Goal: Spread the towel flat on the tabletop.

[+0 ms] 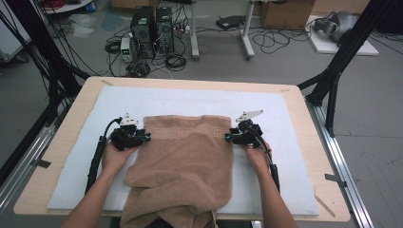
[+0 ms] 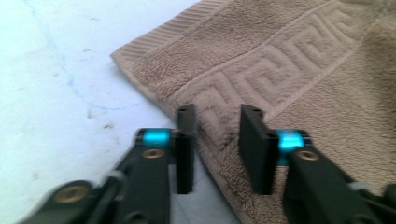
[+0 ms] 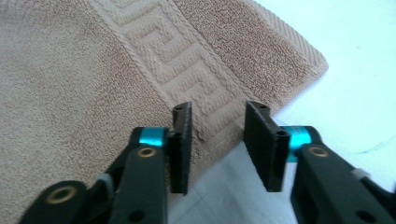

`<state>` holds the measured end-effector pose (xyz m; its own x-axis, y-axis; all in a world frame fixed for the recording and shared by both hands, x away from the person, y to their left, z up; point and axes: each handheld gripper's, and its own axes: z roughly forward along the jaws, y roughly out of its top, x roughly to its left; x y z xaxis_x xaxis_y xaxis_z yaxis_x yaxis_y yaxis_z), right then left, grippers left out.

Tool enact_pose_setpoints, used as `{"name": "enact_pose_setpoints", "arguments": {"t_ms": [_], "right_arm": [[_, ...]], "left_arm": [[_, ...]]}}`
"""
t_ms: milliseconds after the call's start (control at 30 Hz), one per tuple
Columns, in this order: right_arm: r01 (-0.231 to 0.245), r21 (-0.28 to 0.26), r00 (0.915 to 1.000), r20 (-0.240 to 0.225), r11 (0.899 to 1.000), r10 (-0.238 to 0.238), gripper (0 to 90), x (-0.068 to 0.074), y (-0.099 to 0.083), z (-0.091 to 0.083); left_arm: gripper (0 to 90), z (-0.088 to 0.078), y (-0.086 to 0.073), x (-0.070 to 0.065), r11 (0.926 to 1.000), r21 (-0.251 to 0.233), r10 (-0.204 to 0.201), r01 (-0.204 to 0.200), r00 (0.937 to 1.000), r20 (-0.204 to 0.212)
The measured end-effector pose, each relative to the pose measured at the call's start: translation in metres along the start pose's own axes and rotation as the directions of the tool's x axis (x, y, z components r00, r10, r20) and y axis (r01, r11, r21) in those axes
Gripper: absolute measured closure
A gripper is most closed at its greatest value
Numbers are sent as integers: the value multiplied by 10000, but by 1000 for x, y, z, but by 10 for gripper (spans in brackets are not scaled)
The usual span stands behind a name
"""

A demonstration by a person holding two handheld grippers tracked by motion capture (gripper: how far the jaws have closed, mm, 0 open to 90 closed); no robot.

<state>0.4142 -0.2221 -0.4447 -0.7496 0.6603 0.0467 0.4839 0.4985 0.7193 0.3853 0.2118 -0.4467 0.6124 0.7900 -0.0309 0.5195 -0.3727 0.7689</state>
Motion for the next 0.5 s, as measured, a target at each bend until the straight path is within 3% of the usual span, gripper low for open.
{"name": "enact_pose_setpoints", "arguments": {"t_ms": [67, 167, 233, 300, 433, 500], "right_arm": [[41, 123, 9990, -443, 9999, -35, 816, 0, 2, 0], [426, 467, 9970, -660, 9980, -394, 833, 5, 7, 0], [637, 637, 9953, -764, 9959, -588, 835, 9, 13, -3], [768, 461, 9939, -823, 9960, -728, 836, 11, 21, -11], [721, 142, 9962, -504, 9973, -713, 836, -5, 56, -31], [961, -37, 9954, 71, 9954, -960, 836, -15, 80, -42]], "left_arm": [[821, 2, 4, -2, 9998, 174, 88, -88, 10000, -12], [840, 0, 10, -5, 9985, 438, 347, -340, 9993, -164], [846, -5, 13, -5, 9993, 163, 342, -337, 9990, -299], [847, -11, 21, 1, 9999, -31, 112, -113, 9994, -332], [850, -18, 55, 16, 9982, -594, -114, 74, 9977, -671], [849, -23, 82, 24, 9936, -1117, -231, 135, 9961, -849]]}}
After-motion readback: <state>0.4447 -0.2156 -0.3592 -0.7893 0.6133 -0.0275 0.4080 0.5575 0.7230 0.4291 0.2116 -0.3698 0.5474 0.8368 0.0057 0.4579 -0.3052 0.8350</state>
